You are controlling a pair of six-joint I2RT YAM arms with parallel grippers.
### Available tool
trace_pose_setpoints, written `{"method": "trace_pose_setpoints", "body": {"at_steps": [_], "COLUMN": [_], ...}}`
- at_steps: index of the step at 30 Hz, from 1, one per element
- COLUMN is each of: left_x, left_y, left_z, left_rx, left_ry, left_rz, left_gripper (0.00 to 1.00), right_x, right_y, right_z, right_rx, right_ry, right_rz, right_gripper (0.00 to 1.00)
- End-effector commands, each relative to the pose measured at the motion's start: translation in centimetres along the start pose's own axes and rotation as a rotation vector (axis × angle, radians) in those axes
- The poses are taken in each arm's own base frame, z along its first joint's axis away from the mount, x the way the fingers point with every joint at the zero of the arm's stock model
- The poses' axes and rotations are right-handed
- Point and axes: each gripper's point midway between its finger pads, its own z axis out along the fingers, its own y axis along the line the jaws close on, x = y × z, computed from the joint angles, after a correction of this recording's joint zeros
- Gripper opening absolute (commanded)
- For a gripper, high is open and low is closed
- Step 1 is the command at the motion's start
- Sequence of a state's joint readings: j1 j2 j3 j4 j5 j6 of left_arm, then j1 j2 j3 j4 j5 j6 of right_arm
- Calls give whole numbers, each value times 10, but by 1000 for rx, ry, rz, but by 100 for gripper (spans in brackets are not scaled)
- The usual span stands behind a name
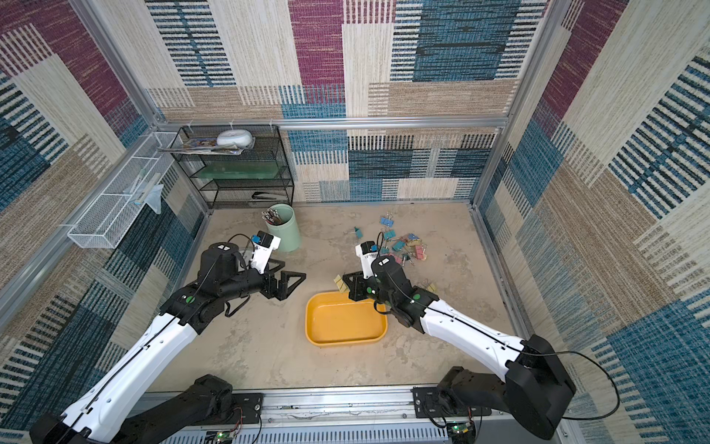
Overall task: Put the binder clips in the storage box
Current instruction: Place the binder clip in the storage box.
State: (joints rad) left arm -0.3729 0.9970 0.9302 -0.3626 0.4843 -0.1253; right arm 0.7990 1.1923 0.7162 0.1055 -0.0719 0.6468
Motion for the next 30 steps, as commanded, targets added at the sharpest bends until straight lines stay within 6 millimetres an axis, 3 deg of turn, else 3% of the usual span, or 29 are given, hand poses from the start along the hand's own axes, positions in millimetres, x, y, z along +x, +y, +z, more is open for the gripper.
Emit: {"method": "trace_pose_setpoints", "body": {"at_steps": [1,6,13,19,22,25,30], "left_x": [-9,-8,-4,-5,-5,-6,-6], "left_y": [-10,-11,-7,-6,-5,-5,-5], "left_z": [-2,0,5,4,4,3,3], "left_rx": [52,66,60,49,45,45,43], "left_ry": [-40,-44,-27,-33,-32,-35,-36], "left_rz": [40,35,13,18,17,16,14], "left_gripper": [100,100,100,100,100,100,100], "right_x": [12,39,68,87,92,91,68], "right_y": [3,17,1,-15,-15,-17,-15], "right_z": [2,29,81,101,104,100,73], "right_rx": [10,-39,21,57,61,76,108], "right_ry": [-53,-3,50,80,93,84,24], "right_rz": [155,151,147,138,132,128,89], "right_gripper": [0,0,0,0,2,12,31]}}
